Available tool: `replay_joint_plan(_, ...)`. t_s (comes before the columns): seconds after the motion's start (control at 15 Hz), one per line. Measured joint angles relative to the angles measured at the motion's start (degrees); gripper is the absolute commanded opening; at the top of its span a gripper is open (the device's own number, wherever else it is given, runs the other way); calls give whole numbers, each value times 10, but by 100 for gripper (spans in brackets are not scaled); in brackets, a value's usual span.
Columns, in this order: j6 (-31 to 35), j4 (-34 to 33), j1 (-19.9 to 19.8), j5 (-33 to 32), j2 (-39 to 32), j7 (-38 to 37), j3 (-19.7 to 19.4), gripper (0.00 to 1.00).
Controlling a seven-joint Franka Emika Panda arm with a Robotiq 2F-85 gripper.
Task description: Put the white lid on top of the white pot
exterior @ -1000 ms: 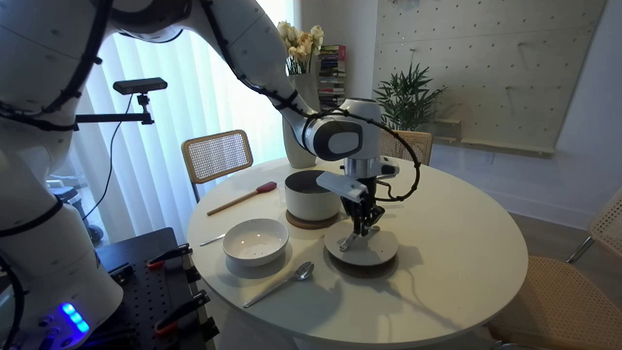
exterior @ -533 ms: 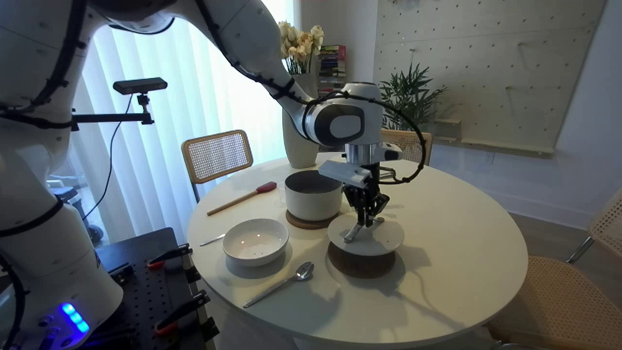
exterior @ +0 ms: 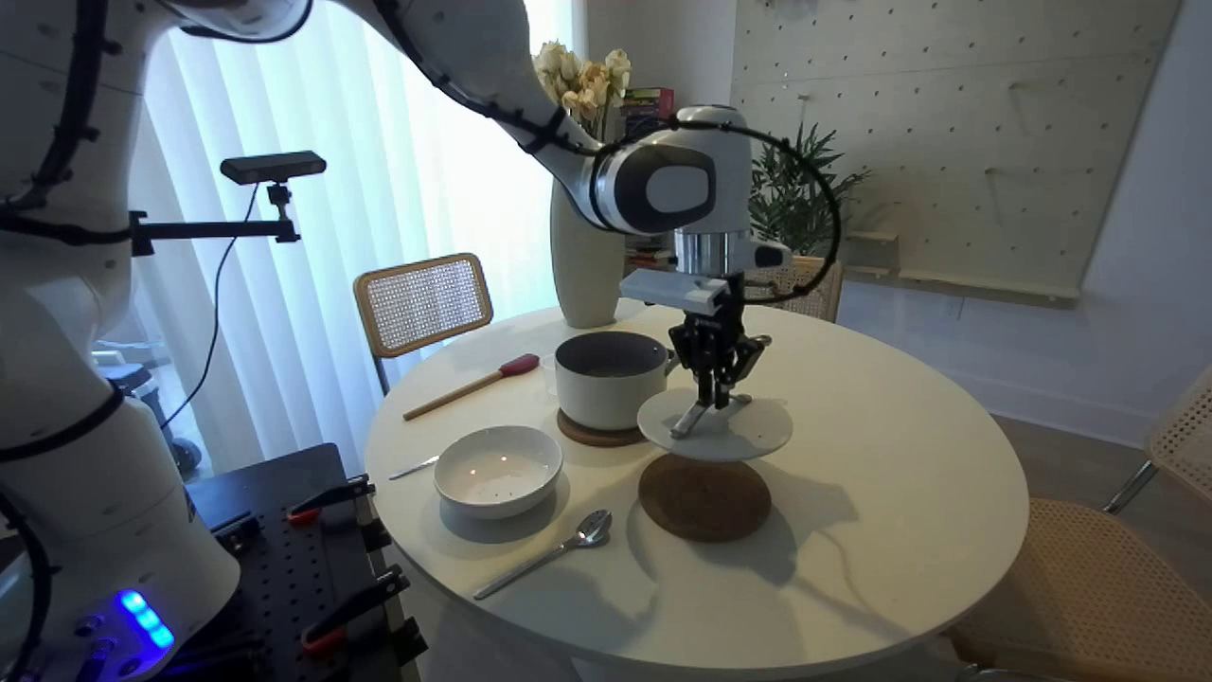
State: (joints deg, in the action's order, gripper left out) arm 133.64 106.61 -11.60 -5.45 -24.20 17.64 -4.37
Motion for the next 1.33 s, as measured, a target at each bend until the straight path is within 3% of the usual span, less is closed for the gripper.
replay_joint_plan(0.47, -29, -14, 28, 0, 40, 0, 11, 6)
replay_joint_plan(1.33, -44, -27, 97, 4, 42, 1, 77, 6)
